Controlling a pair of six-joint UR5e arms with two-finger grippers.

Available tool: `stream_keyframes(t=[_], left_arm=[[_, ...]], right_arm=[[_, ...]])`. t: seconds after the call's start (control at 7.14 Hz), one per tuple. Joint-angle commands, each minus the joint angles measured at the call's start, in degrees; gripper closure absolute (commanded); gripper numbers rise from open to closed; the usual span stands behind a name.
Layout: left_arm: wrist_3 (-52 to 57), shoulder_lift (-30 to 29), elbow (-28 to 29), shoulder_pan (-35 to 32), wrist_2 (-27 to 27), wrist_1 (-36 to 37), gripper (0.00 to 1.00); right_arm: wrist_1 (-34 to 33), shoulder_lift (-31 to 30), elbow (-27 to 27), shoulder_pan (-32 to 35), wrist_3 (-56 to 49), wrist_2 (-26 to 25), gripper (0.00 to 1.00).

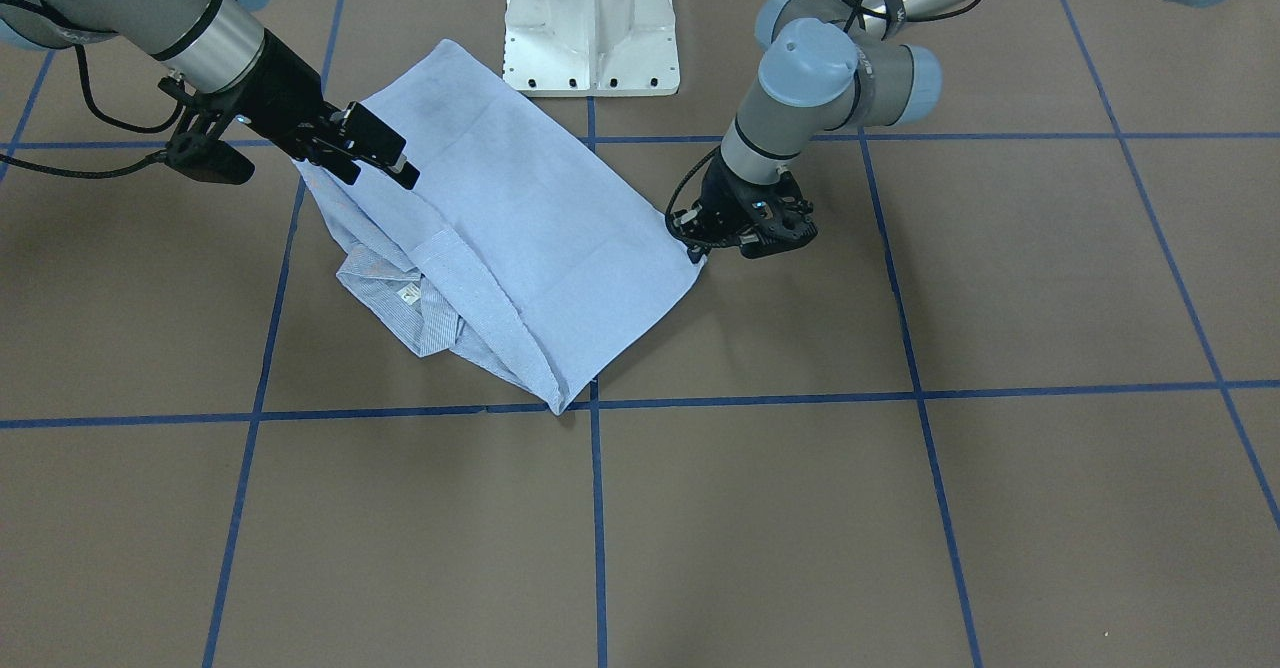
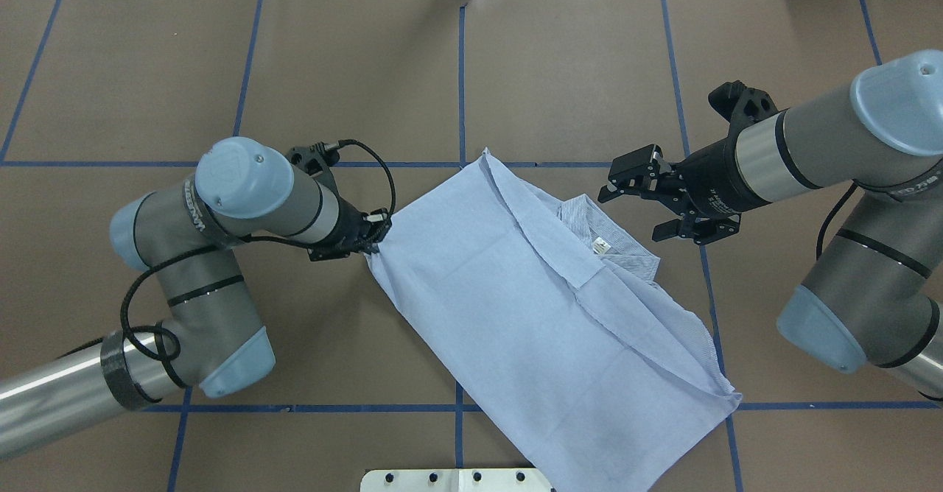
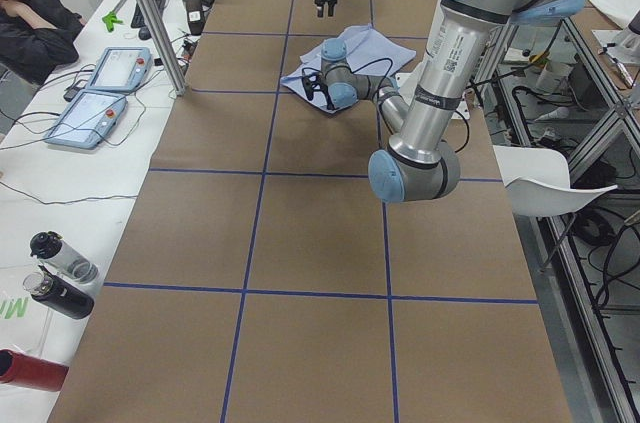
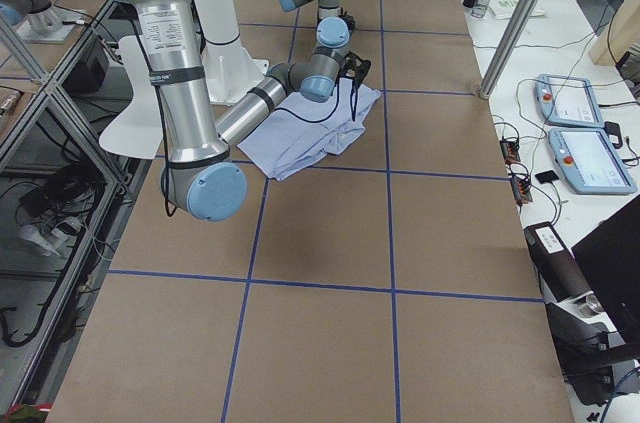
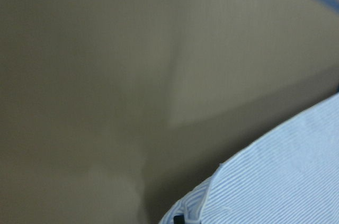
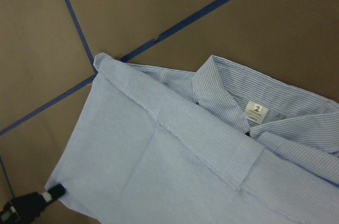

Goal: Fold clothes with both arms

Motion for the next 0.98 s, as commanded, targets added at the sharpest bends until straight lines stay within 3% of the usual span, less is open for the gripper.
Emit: stream_keyframes(t=[0.0, 0.14, 0.28, 0.42, 0.56, 0.84], left_arm=[[6.58, -5.51, 9.56, -7.47, 0.08, -0.73, 1.0], [7.13, -9.55, 16.49, -8.11, 4.69, -4.4, 1.0], [7.13, -13.16, 24.74, -8.12, 9.17, -13.22, 1.0], [7.04, -14.76, 29.44, -8.12, 12.7, -21.66, 1.0], [6.87, -15.91, 31.14, -8.12, 16.04, -26.18, 1.0], [6.87, -18.03, 33.96, -8.12, 17.12, -29.04, 1.0]], right_arm=[[0.01, 0.27, -0.02, 0.69, -0.6, -0.21, 0.0], [0.01, 0.36, 0.07, 0.69, -1.21, -0.91, 0.0], [0.01, 0.45, -0.02, 0.69, -1.65, -1.79, 0.0], [0.01, 0.71, -0.02, 0.69, -1.66, -2.32, 0.0], [0.01, 1.15, -0.02, 0.69, -1.66, -2.76, 0.0], [0.01, 1.85, -0.02, 0.69, -1.66, -3.29, 0.0]])
